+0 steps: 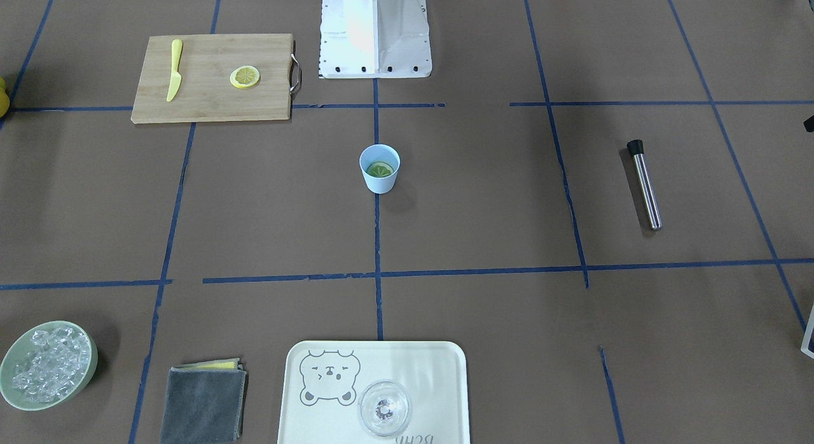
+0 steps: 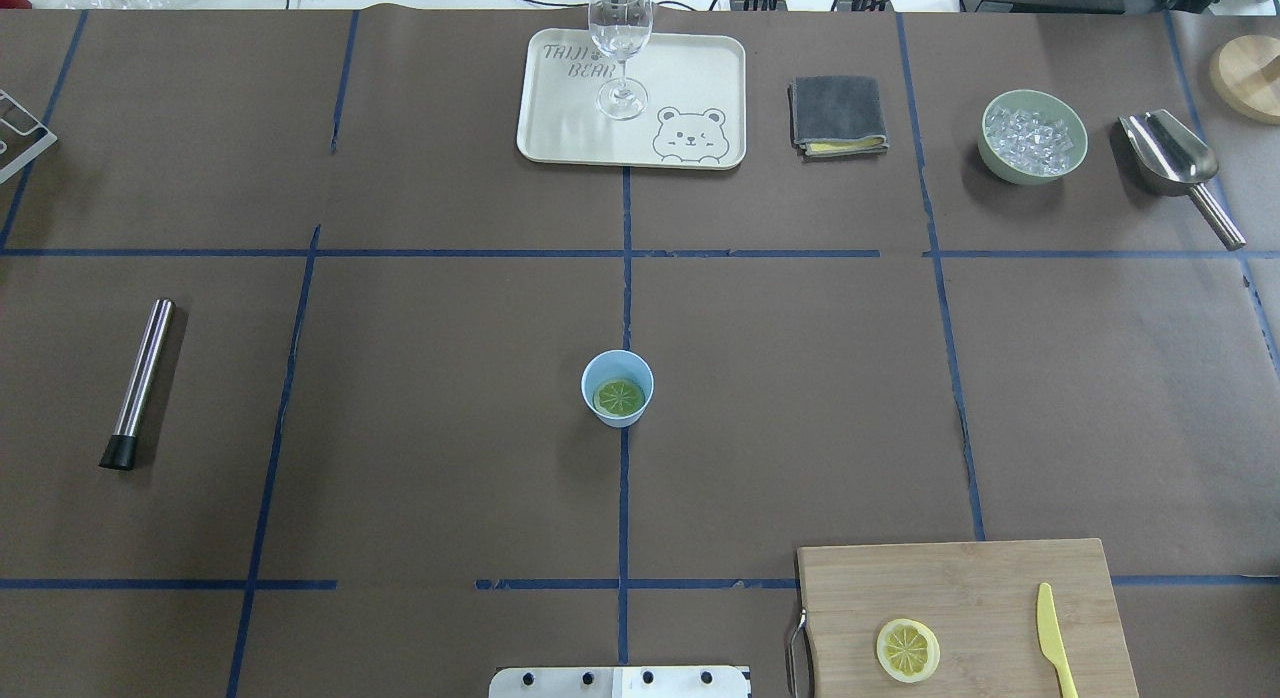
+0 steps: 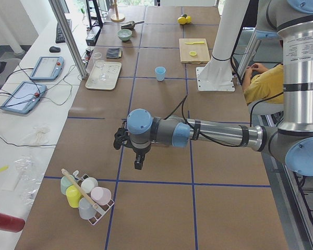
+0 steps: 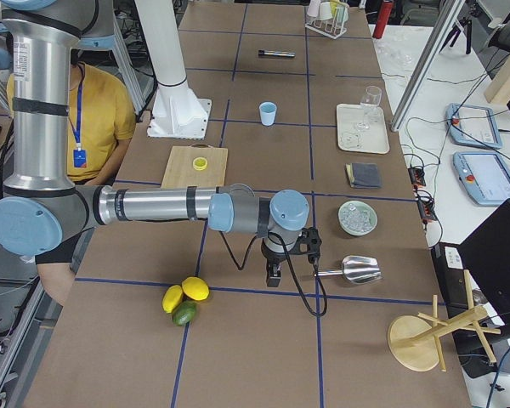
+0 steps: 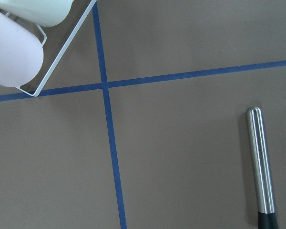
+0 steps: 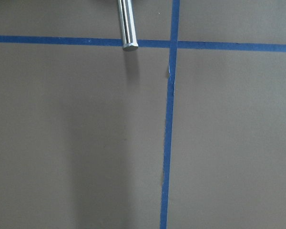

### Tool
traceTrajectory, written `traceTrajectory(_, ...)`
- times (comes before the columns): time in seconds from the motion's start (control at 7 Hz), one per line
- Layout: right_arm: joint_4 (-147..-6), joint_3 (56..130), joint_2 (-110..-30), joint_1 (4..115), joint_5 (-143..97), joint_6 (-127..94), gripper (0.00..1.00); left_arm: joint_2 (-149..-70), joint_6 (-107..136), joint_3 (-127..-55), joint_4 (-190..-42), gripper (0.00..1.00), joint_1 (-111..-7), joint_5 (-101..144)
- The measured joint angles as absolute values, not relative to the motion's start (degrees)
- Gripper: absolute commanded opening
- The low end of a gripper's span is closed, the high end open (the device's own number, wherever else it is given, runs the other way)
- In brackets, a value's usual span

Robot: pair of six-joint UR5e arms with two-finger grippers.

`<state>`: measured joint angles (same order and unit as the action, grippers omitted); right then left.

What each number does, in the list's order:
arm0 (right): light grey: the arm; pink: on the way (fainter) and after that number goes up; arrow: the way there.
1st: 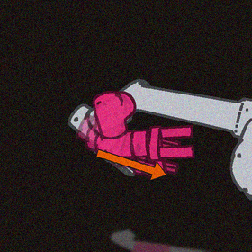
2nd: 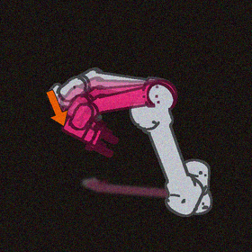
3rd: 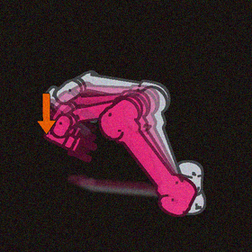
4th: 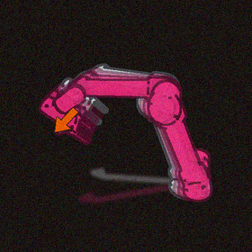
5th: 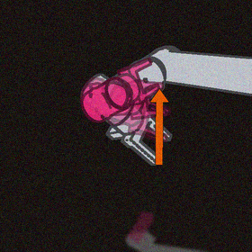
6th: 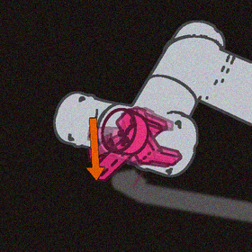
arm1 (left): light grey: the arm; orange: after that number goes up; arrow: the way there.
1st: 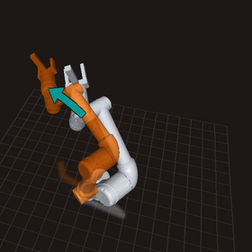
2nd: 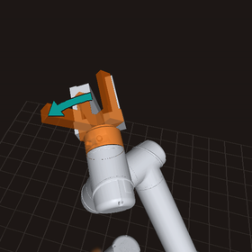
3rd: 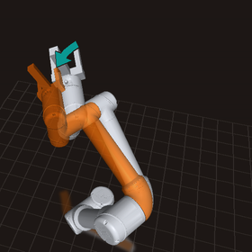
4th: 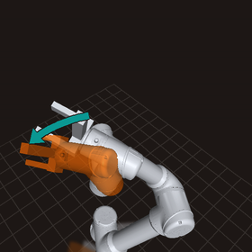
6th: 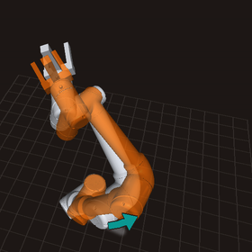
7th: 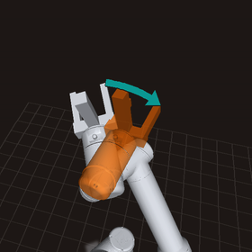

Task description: Squeeze lemon into cup

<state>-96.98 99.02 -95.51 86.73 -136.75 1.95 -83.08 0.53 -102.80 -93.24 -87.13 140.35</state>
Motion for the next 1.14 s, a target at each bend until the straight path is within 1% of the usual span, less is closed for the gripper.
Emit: traceTrajectory(1.14,-96.7,98.8,-95.9,86.7,-137.3,1.8,1.00,-83.0,0.9,-101.6,-93.5,1.00,-87.2,139.6)
